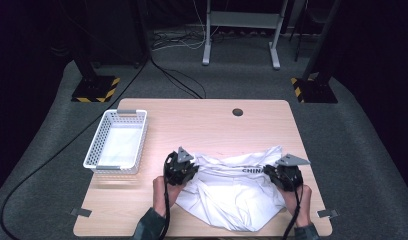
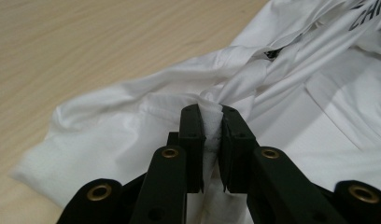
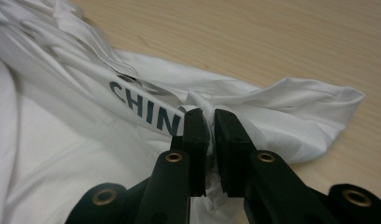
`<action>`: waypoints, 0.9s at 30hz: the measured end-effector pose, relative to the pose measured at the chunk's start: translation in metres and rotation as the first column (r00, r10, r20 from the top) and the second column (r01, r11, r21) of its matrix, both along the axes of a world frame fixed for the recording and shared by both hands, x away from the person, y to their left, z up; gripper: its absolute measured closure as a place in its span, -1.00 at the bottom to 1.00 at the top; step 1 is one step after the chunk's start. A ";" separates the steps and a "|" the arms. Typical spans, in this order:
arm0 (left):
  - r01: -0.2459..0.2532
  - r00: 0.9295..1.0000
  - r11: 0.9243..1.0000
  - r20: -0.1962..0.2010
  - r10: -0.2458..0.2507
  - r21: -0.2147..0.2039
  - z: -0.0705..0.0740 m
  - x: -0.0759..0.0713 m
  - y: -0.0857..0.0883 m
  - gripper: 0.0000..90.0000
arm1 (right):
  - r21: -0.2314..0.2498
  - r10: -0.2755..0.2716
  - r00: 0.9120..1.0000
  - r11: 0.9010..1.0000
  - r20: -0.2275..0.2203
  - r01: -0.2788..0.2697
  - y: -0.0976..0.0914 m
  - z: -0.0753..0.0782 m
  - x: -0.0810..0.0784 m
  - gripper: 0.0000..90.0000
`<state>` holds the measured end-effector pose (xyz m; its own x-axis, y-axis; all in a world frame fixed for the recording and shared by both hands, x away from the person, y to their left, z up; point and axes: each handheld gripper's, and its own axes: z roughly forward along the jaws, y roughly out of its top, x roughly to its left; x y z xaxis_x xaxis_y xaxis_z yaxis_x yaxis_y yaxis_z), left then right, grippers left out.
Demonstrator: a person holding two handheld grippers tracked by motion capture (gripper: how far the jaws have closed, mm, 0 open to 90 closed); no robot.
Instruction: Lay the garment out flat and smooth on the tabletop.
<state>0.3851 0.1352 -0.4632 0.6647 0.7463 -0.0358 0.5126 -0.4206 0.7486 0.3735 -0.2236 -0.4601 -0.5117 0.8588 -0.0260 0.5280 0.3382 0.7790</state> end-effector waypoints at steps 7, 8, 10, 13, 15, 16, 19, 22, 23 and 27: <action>0.037 0.995 0.999 -0.098 -0.033 0.039 -0.020 -0.031 0.005 0.36 | -0.027 0.022 0.995 0.999 -0.095 -0.024 -0.006 -0.029 -0.042 0.42; 0.024 0.996 0.999 -0.090 -0.020 0.043 -0.019 -0.031 0.005 0.20 | -0.011 0.022 0.995 1.000 -0.097 -0.023 -0.006 -0.030 -0.042 0.38; -0.004 0.999 0.999 -0.047 0.005 0.041 -0.011 -0.028 0.006 -0.01 | 0.007 0.020 0.998 1.000 -0.053 -0.020 -0.005 -0.023 -0.040 0.23; -0.028 1.000 0.998 0.004 0.028 0.053 0.000 -0.015 0.002 -0.11 | 0.002 0.009 1.000 1.000 -0.004 -0.008 0.002 -0.009 -0.026 0.09; -0.025 1.000 0.997 0.016 0.023 0.080 0.002 -0.002 -0.006 -0.15 | -0.021 0.018 1.000 1.000 -0.001 -0.018 0.010 -0.007 -0.011 0.00; -0.025 1.000 0.995 0.019 0.023 0.097 0.000 0.005 -0.011 -0.18 | -0.036 0.017 1.000 0.999 -0.022 -0.018 0.014 -0.009 -0.002 -0.04; -0.012 1.000 0.993 -0.010 0.013 0.121 -0.009 0.023 -0.023 -0.22 | -0.067 0.008 0.996 0.998 -0.090 -0.014 0.026 -0.023 0.018 -0.13; 0.009 0.999 0.990 -0.049 -0.002 0.142 -0.022 0.032 -0.032 -0.17 | -0.079 0.003 0.992 0.997 -0.129 -0.013 0.030 -0.036 0.026 0.04; 0.015 0.998 0.988 -0.059 -0.006 0.153 -0.026 0.034 -0.033 -0.08 | -0.072 -0.001 0.991 0.997 -0.131 -0.008 0.030 -0.040 0.027 0.17; 0.004 0.998 0.989 -0.063 0.006 0.150 -0.036 0.037 -0.033 0.50 | -0.047 0.005 0.990 0.999 -0.140 -0.011 0.028 -0.044 0.029 0.64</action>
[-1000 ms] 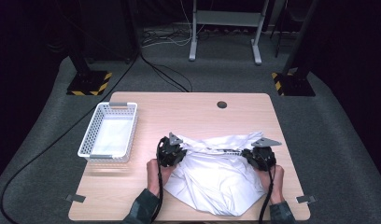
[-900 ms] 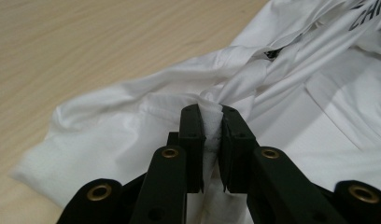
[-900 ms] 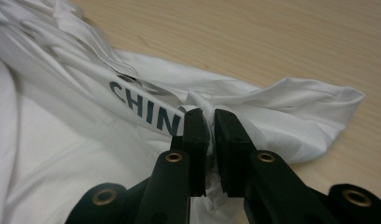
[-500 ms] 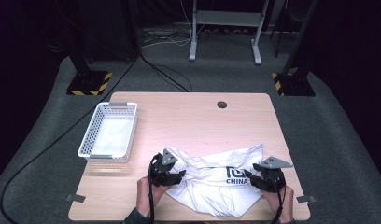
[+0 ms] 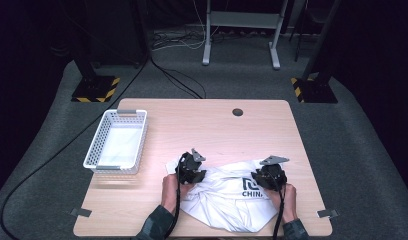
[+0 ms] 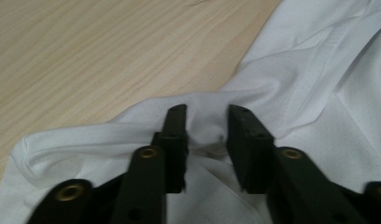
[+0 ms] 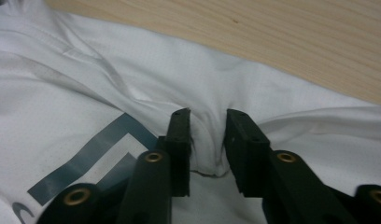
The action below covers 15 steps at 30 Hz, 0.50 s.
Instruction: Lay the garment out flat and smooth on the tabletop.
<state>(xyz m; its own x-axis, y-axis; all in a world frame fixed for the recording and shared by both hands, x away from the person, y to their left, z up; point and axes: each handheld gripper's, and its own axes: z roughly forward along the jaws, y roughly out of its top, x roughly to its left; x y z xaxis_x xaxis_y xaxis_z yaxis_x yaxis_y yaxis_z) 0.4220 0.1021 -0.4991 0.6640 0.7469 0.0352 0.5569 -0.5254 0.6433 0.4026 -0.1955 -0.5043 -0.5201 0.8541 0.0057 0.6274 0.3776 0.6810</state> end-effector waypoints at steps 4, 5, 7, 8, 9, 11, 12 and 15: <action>0.007 1.000 1.000 0.005 -0.007 -0.008 0.001 0.001 0.002 0.91 | -0.010 0.009 1.000 1.000 0.027 -0.009 0.001 0.004 0.000 0.80; 0.009 1.000 1.000 0.005 -0.009 -0.009 0.002 0.002 0.002 0.94 | -0.009 0.007 0.999 1.000 0.036 -0.007 0.001 0.007 0.000 0.80; 0.013 1.000 1.000 0.005 -0.013 -0.012 0.004 0.004 0.003 0.96 | -0.008 0.007 0.999 1.000 0.045 -0.007 0.001 0.009 0.001 0.81; 0.017 1.000 1.000 0.006 -0.017 -0.015 0.006 0.005 0.003 0.96 | -0.002 0.005 0.999 1.000 0.051 -0.005 0.000 0.013 0.002 0.81; 0.013 1.000 1.000 0.012 -0.013 -0.021 0.009 0.007 0.004 0.96 | 0.000 0.003 0.998 1.000 0.061 -0.003 0.000 0.015 0.004 0.81; 0.007 1.000 0.999 0.013 -0.006 -0.034 0.013 0.013 0.006 0.96 | 0.013 0.000 0.997 1.000 0.083 -0.001 -0.001 0.022 0.012 0.81; 0.002 1.000 0.999 0.017 -0.002 -0.041 0.015 0.015 0.007 0.96 | 0.016 -0.001 0.996 1.000 0.088 -0.001 -0.002 0.023 0.015 0.81; -0.019 1.000 0.998 0.019 0.021 -0.056 0.018 0.026 0.009 0.96 | 0.023 -0.008 0.994 1.000 0.112 0.006 -0.001 0.031 0.028 0.81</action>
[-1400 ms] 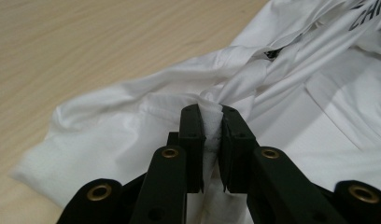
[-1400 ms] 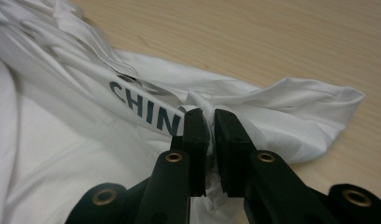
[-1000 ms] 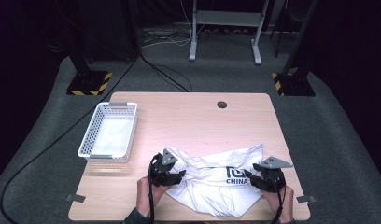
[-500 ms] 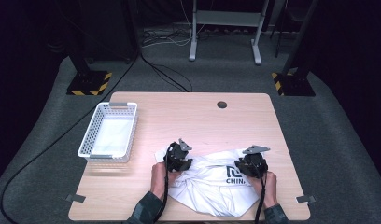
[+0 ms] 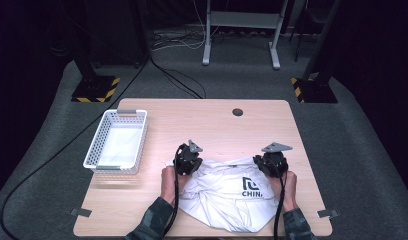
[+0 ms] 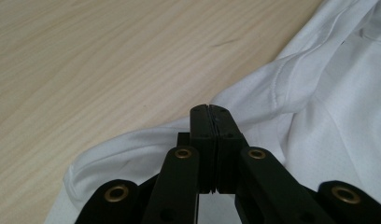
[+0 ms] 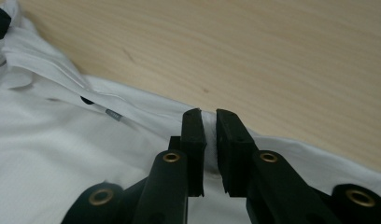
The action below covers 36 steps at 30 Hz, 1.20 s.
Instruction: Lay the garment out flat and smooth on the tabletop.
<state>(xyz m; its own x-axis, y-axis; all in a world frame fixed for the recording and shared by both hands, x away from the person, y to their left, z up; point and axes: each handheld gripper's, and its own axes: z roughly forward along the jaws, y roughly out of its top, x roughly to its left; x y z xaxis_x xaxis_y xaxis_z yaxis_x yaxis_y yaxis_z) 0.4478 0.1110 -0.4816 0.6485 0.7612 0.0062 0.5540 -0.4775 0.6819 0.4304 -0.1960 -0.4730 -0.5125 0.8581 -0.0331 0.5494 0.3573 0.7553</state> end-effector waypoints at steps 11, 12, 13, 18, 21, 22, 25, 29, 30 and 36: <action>-0.152 0.988 0.988 -0.032 0.152 -0.014 -0.010 0.041 0.008 0.63 | -0.037 -0.091 0.995 0.995 -0.042 0.089 0.015 -0.008 0.081 0.51; -0.172 0.984 0.985 -0.045 0.171 -0.017 -0.011 0.040 0.008 0.36 | -0.047 -0.120 0.991 0.992 -0.051 0.117 0.015 -0.010 0.086 0.34; -0.180 0.983 0.984 -0.051 0.179 -0.019 -0.011 0.038 0.009 0.24 | -0.041 -0.135 0.990 0.990 -0.053 0.133 0.014 -0.010 0.086 0.29; -0.168 0.986 0.985 -0.016 0.167 -0.050 -0.001 0.010 0.014 -0.26 | -0.020 -0.139 0.990 0.990 -0.034 0.138 0.002 0.005 0.054 0.06; -0.127 0.992 0.991 -0.011 0.126 -0.044 -0.001 -0.001 0.009 -0.33 | -0.037 -0.123 0.992 0.992 -0.035 0.122 -0.001 0.006 0.036 0.12; -0.113 0.994 0.993 -0.014 0.112 -0.035 -0.003 -0.002 0.007 -0.35 | -0.045 -0.112 0.993 0.993 -0.044 0.110 -0.001 0.004 0.031 0.16; -0.108 0.993 0.994 -0.049 0.107 -0.021 -0.013 0.004 0.002 -0.37 | -0.089 -0.087 0.990 0.993 -0.110 0.077 0.002 -0.011 0.030 0.23; -0.146 0.987 0.989 -0.071 0.147 0.011 -0.021 0.017 0.002 -0.39 | -0.120 -0.085 0.986 0.990 -0.145 0.068 0.011 -0.024 0.045 0.18; -0.160 0.985 0.987 -0.067 0.161 0.024 -0.022 0.020 0.002 -0.40 | -0.130 -0.092 0.986 0.989 -0.139 0.074 0.014 -0.025 0.049 0.15; -0.258 0.962 0.966 -0.084 0.259 0.018 -0.027 0.037 0.015 -0.45 | -0.137 -0.155 0.984 0.980 -0.087 0.142 0.017 -0.024 0.073 -0.02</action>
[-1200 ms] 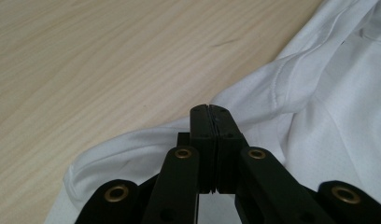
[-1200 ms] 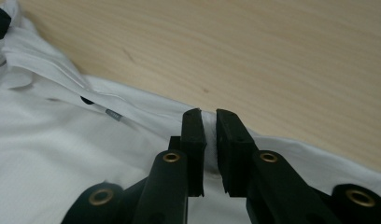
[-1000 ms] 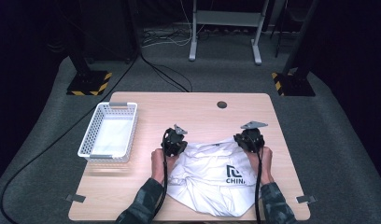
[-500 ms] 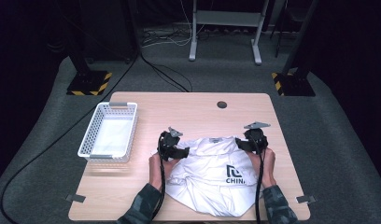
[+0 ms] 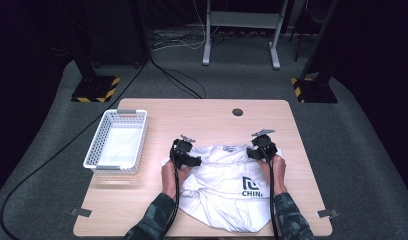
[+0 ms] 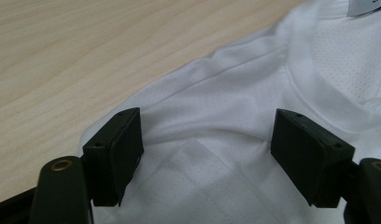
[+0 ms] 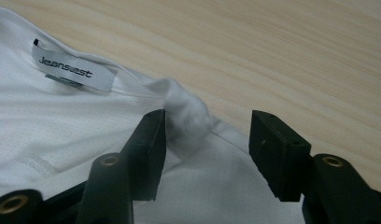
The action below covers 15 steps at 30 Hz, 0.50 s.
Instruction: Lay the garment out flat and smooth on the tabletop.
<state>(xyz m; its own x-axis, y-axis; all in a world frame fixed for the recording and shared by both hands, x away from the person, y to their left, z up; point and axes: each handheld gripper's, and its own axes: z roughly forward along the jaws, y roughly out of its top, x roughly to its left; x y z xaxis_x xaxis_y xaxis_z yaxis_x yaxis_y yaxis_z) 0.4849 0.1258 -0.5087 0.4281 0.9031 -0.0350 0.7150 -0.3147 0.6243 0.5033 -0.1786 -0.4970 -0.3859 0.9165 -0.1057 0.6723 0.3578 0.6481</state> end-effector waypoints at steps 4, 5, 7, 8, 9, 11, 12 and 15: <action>-0.011 0.999 0.999 0.030 0.012 -0.034 0.010 -0.009 0.007 -0.54 | 0.032 0.005 1.000 0.999 0.023 -0.006 -0.007 0.015 -0.017 -0.09; -0.006 0.999 0.999 0.045 0.007 -0.041 0.014 -0.014 0.008 -0.55 | 0.035 0.017 1.000 0.999 0.019 -0.018 -0.009 0.018 -0.024 -0.10; 0.022 0.998 0.999 0.067 -0.019 -0.049 0.022 -0.026 0.007 -0.59 | 0.040 0.054 0.999 0.998 -0.004 -0.054 -0.010 0.020 -0.038 -0.13; 0.043 0.996 0.998 0.077 -0.039 -0.051 0.025 -0.036 0.005 -0.60 | 0.045 0.071 0.997 0.996 -0.015 -0.070 -0.011 0.020 -0.045 -0.14; 0.059 0.996 0.997 0.076 -0.055 -0.049 0.026 -0.041 0.003 -0.62 | 0.053 0.086 0.996 0.995 -0.028 -0.085 -0.011 0.018 -0.053 -0.14; 0.107 0.992 0.994 0.064 -0.104 -0.033 0.024 -0.055 -0.003 -0.67 | 0.062 0.103 0.993 0.993 -0.050 -0.100 -0.009 0.014 -0.062 -0.17; 0.129 0.990 0.991 0.053 -0.128 -0.026 0.022 -0.061 -0.005 -0.73 | 0.057 0.108 0.992 0.993 -0.065 -0.105 -0.008 0.010 -0.066 -0.18; 0.161 0.986 0.987 0.036 -0.161 -0.003 0.011 -0.075 -0.010 -0.83 | 0.036 0.122 0.989 0.992 -0.087 -0.119 -0.004 -0.001 -0.072 -0.17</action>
<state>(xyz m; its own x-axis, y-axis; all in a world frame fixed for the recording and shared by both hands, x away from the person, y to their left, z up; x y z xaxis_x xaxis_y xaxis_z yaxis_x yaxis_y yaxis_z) 0.4098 0.1160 -0.4978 0.5692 0.8219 -0.0224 0.6323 -0.4202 0.6509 0.4313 -0.1826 -0.4979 -0.5006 0.8648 -0.0381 0.6810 0.4206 0.5995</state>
